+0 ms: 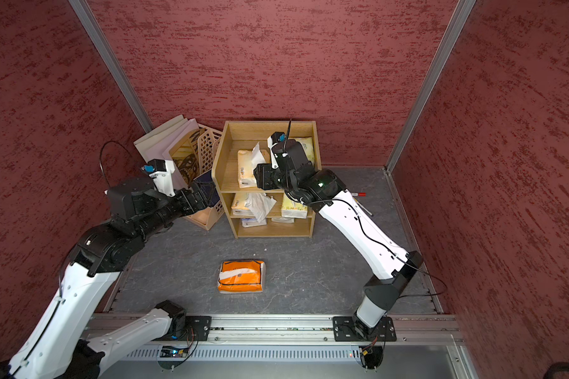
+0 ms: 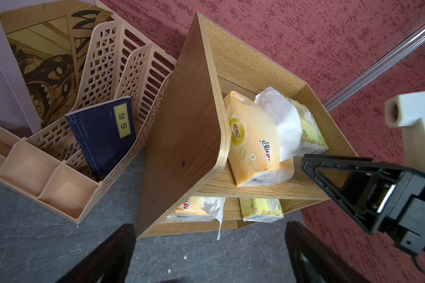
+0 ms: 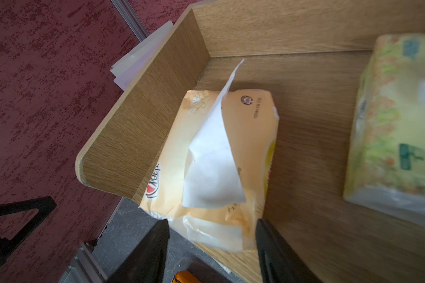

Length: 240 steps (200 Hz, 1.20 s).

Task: Remove the tissue boxes from the shelf
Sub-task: Pick up a box of tissues from the shelf.

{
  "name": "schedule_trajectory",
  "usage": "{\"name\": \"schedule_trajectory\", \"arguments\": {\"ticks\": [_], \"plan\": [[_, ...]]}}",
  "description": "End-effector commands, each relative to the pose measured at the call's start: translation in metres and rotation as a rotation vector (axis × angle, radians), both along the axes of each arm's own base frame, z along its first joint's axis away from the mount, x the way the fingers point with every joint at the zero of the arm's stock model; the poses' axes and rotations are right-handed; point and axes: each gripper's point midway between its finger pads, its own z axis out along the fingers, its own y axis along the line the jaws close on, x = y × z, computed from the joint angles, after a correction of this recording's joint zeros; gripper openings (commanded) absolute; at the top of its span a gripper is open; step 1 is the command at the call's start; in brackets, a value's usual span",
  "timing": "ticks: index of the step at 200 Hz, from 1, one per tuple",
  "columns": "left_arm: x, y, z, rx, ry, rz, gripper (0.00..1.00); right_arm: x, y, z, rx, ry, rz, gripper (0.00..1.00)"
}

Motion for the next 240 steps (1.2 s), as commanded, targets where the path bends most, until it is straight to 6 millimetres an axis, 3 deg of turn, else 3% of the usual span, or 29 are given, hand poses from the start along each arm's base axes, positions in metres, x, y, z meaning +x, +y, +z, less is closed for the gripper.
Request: {"name": "schedule_trajectory", "arguments": {"ticks": [1,114,133,193,240], "plan": [[0.002,-0.004,0.002,-0.003,-0.012,-0.015,1.0,-0.001,-0.018,0.008,-0.044,-0.024,-0.042,0.59],[-0.004,0.002,0.005,0.007,-0.018,0.0,1.0,0.022,0.017,-0.03,-0.033,0.04,0.015,0.55],[-0.007,0.005,0.005,0.009,-0.019,0.006,1.0,0.023,0.019,-0.031,-0.021,0.039,0.02,0.49],[-0.012,0.008,0.007,0.009,-0.019,0.011,1.0,0.014,0.01,-0.013,0.006,-0.013,0.025,0.0],[-0.016,0.007,0.008,-0.016,-0.011,0.003,1.0,-0.006,-0.003,0.009,0.047,-0.05,0.042,0.0]]}}
